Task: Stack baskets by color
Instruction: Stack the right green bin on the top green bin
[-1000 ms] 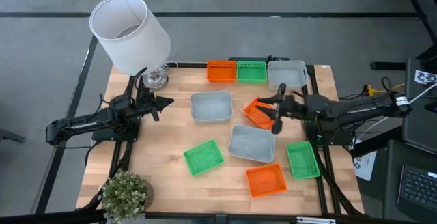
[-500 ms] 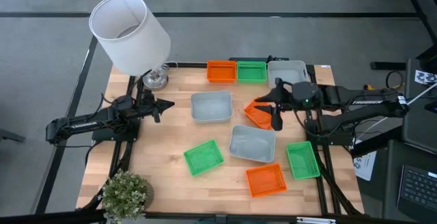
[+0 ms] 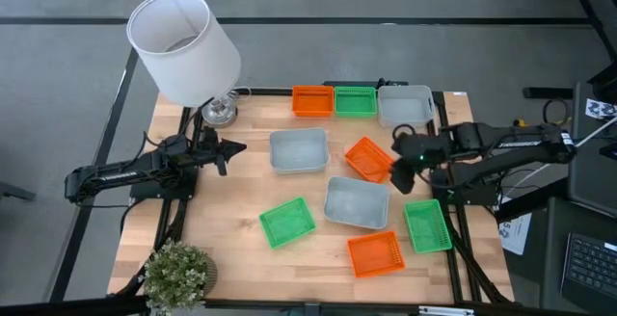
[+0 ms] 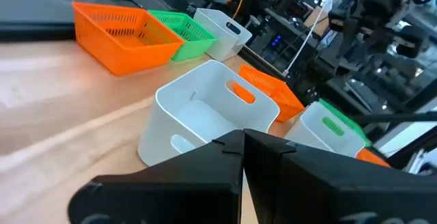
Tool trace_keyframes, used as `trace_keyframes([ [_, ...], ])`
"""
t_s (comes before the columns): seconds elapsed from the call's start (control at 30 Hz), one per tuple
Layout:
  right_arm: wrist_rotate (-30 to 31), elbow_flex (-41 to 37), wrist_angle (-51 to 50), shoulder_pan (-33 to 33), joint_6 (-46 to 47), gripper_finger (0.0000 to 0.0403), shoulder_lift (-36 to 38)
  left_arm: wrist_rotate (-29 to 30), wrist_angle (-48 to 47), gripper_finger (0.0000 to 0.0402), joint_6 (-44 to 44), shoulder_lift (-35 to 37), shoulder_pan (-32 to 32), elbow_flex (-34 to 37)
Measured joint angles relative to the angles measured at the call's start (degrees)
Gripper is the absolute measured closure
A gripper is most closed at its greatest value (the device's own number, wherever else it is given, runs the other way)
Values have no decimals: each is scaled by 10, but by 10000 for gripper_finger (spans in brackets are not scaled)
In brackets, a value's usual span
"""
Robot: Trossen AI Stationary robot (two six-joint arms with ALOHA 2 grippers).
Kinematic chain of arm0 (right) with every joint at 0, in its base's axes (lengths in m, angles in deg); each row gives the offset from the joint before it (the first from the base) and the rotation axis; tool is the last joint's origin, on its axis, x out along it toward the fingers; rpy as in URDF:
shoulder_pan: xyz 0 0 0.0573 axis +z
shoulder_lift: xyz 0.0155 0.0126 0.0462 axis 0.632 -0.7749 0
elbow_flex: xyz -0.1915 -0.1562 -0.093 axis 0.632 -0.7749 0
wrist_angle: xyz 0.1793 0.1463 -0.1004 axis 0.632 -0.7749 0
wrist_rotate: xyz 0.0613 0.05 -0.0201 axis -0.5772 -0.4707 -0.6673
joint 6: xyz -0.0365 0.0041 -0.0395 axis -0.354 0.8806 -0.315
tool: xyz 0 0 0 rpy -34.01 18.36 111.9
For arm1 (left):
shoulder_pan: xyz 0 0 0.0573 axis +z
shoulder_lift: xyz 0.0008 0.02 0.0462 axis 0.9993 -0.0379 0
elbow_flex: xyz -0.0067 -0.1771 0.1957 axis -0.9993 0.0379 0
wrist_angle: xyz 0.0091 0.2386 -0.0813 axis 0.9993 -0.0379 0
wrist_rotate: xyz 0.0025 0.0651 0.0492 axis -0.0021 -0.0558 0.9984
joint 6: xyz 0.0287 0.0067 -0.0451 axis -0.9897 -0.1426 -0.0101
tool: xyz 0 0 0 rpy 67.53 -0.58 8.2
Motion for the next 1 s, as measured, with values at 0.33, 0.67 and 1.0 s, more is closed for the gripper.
trace_keyframes([
  [0.33, -34, -5, -109, 98, 214, 289, -19, 0, 0, 401, -3, 0, 0, 0],
  [0.67, -104, -92, -68, 177, 373, 289, -102, 0, 0, 401, -3, 0, 0, 0],
  [1.0, -104, -123, 72, 210, 407, 289, -171, 0, -1, 401, 1, 0, 0, 0],
])
